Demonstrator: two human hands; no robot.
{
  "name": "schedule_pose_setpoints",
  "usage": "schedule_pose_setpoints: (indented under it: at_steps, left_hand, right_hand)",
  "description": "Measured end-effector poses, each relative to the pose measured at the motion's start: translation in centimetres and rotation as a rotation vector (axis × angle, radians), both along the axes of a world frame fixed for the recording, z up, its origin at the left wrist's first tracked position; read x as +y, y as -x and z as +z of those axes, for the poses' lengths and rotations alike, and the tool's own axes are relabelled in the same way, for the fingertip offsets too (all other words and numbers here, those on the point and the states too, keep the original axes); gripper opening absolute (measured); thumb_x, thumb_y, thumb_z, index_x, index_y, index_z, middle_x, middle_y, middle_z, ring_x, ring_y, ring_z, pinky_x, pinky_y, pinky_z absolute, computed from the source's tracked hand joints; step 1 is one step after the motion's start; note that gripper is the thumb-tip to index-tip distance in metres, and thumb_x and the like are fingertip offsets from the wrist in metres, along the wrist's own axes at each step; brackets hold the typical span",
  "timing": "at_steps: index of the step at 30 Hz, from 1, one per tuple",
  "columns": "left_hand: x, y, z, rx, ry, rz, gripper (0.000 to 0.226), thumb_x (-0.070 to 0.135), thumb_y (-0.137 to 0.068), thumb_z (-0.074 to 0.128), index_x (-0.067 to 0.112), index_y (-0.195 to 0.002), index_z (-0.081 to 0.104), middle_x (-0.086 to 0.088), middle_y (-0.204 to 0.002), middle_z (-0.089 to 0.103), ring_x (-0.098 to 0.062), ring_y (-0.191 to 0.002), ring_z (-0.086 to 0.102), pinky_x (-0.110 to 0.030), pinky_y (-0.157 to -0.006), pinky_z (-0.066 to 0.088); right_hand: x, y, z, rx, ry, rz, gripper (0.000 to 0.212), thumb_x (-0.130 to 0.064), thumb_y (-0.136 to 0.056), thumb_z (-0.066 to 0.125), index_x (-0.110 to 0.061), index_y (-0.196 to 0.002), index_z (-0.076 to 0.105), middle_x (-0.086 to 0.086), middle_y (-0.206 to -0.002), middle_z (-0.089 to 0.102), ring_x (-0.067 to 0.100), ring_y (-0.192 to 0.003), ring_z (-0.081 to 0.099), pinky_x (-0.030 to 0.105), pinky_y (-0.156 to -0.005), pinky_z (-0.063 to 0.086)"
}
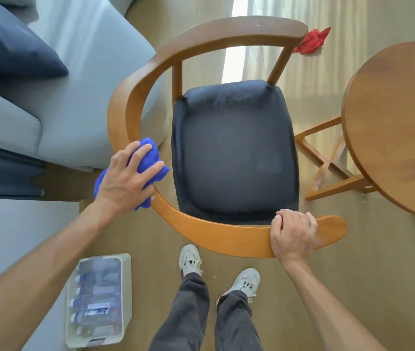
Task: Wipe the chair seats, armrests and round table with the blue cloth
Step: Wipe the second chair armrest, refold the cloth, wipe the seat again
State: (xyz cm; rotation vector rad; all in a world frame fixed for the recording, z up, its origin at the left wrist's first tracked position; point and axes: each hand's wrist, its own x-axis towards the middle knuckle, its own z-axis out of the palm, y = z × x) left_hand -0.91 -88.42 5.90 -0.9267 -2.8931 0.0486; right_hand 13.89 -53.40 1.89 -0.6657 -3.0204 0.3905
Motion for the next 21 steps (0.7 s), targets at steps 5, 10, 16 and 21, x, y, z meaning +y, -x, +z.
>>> schedule_pose_setpoints:
  at_steps: [5,10,16,21]
  left_hand:
    - [7.0,-8.9,-1.3,-0.118,-0.280,0.106,0.033,0.022,-0.075,0.058,0.010,-0.101,0.074,-0.025,-0.119,0.061,-0.048,-0.112,0.055,-0.054,-0.091,0.045]
    - [14.4,-13.9,-1.2,-0.307,-0.323,0.257,0.034,0.021,-0.075,0.064,0.018,-0.108,0.072,-0.019,-0.126,0.059,-0.042,-0.118,0.054,-0.050,-0.093,0.045]
    - [8.0,-8.9,-0.4,-0.225,-0.224,-0.065,0.038,0.014,-0.060,0.074,0.016,-0.098,0.076,-0.019,-0.110,0.068,-0.040,-0.103,0.064,-0.048,-0.086,0.053]
    - [-0.6,1.2,2.0,-0.048,0.079,-0.245,0.032,0.026,-0.072,0.066,0.019,-0.102,0.074,-0.017,-0.119,0.066,-0.039,-0.114,0.060,-0.057,-0.097,0.045]
  right_hand:
    - [-0.1,-0.1,-0.1,-0.002,-0.021,0.001,0.031,-0.023,-0.088,0.040,-0.013,-0.078,0.068,0.003,-0.080,0.069,0.024,-0.083,0.061,0.042,-0.100,0.032]
    - [0.2,-0.1,-0.1,-0.036,-0.028,0.008,0.040,-0.027,-0.088,0.033,-0.012,-0.075,0.068,0.005,-0.079,0.069,0.025,-0.082,0.061,0.042,-0.100,0.032]
    - [0.1,-0.4,-0.1,-0.050,-0.044,0.032,0.038,-0.025,-0.086,0.035,-0.011,-0.076,0.069,0.006,-0.080,0.070,0.026,-0.084,0.062,0.046,-0.100,0.035]
    - [-0.1,-0.1,0.0,-0.036,-0.057,0.026,0.042,-0.028,-0.087,0.032,-0.010,-0.076,0.069,0.008,-0.079,0.069,0.028,-0.082,0.062,0.047,-0.099,0.037]
